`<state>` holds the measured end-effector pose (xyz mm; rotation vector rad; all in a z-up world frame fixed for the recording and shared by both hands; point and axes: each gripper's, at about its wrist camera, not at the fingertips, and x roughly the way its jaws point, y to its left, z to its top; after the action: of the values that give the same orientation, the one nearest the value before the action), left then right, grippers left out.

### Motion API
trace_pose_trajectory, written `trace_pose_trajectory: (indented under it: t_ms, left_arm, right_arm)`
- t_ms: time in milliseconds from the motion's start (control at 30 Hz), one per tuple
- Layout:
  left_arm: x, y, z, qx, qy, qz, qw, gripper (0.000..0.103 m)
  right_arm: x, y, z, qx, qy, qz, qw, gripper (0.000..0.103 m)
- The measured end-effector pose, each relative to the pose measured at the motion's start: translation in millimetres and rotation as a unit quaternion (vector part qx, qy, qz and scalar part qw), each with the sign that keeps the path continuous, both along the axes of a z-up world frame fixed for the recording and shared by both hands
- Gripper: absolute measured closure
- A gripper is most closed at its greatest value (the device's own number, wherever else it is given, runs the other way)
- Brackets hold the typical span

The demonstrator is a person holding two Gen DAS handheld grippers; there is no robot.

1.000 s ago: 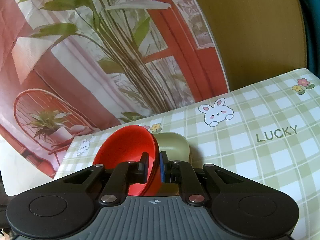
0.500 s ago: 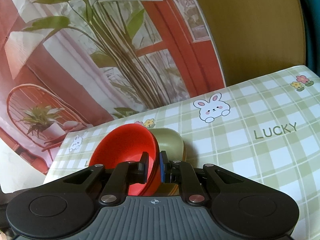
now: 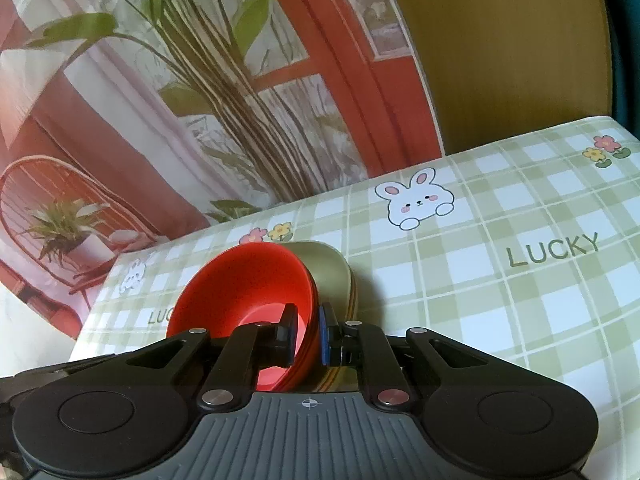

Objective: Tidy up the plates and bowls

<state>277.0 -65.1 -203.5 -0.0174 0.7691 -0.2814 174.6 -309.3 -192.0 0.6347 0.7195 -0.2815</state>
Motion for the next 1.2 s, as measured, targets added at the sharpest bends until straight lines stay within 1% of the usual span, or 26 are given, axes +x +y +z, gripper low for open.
trace_pose_trajectory:
  t_ms: [400,567,633,700,767,900,967,1033,1200]
  left_arm:
    - [-1,-1,-2,0.005,-0.002,0.001,1.0,0.083]
    - [-1,-4,0,0.011,-0.001,0.002,0.9999,0.082]
    - [-2,-4,1,0.016,-0.002,0.003,0.9999,0.08]
    - [-3,-4,2,0.023,-0.005,0.006,0.9997,0.077]
    - [-6,-4,5,0.027,-0.011,0.007,0.9996,0.076]
    - [-12,-2,17,0.026,-0.025,0.008,0.9993,0.069]
    - [-17,-1,23,0.026,-0.034,0.008,0.999,0.068]
    - [-23,0,30,0.027,-0.044,0.008,0.9986,0.065]
    - [-38,8,41,0.023,-0.064,0.014,0.9976,0.06]
  right_arm:
    - [2,-1,-3,-0.003,0.007,0.006,1.0,0.091]
    - [1,2,-1,-0.025,0.013,0.008,1.0,0.091]
    - [-1,2,1,-0.028,0.013,0.007,1.0,0.087]
    - [-2,2,4,-0.036,0.012,0.006,0.999,0.087]
    - [-3,2,7,-0.043,0.011,0.008,0.999,0.086]
    - [-7,3,19,-0.056,0.003,0.009,0.998,0.086]
    - [-10,5,27,-0.07,-0.003,0.011,0.997,0.085]
    - [-14,8,34,-0.083,-0.01,0.012,0.996,0.082]
    - [-23,19,51,-0.11,-0.021,0.02,0.994,0.079]
